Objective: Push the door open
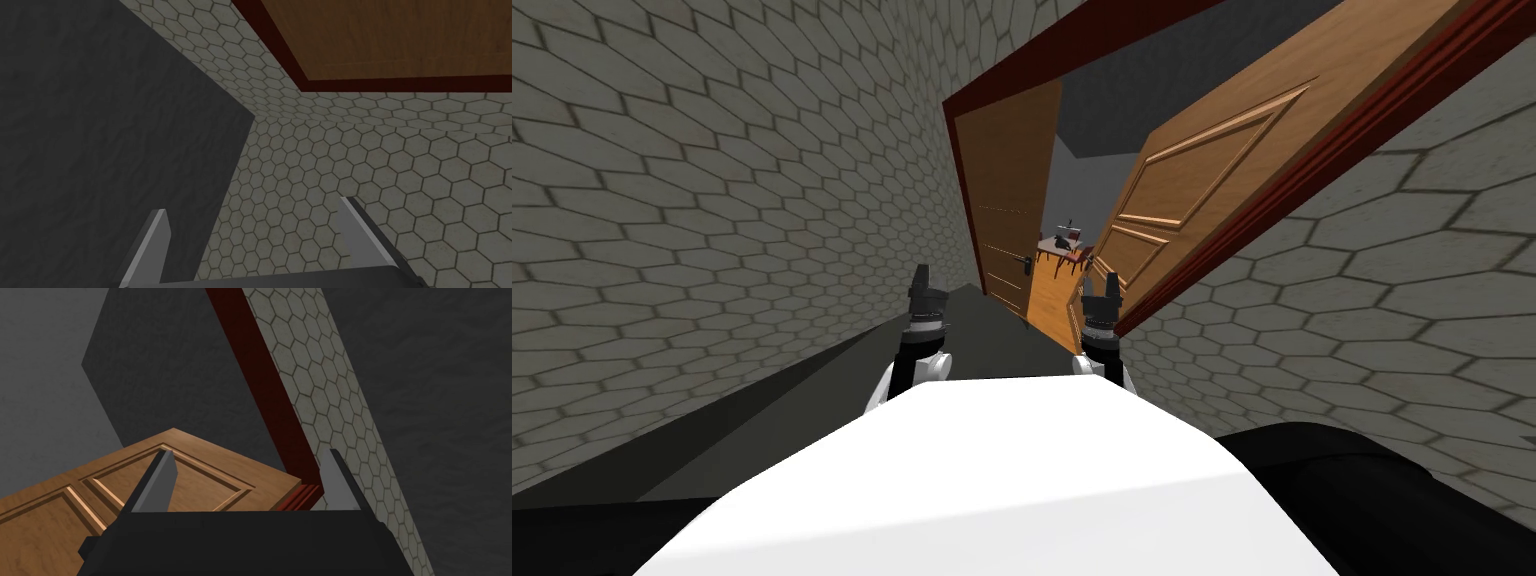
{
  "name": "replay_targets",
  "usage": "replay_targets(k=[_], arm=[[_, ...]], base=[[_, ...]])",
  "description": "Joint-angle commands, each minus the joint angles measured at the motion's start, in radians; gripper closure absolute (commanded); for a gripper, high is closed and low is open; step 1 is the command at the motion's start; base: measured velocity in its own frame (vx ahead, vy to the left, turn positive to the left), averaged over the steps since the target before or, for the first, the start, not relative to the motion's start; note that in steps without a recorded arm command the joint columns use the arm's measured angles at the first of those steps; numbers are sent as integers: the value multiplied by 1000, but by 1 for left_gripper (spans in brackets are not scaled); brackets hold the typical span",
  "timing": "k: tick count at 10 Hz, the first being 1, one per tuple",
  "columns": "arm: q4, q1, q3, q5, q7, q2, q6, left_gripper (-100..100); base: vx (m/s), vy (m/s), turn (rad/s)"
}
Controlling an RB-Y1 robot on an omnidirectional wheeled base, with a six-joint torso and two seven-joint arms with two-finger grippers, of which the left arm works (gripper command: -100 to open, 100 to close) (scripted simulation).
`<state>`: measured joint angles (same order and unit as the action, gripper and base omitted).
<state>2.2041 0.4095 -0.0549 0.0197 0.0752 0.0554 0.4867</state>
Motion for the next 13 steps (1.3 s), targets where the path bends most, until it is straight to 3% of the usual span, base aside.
replay_targets(k=[1,5,13], arm=[[-42,-28,2,1,-8,5,-5,-100],[-144,-91,-1,7,-25,14,-11,-100],[-395,-238,-7,21,-63,24,-22,-100]], base=[[87,39,-69],[86,42,-79],[92,61,-95]])
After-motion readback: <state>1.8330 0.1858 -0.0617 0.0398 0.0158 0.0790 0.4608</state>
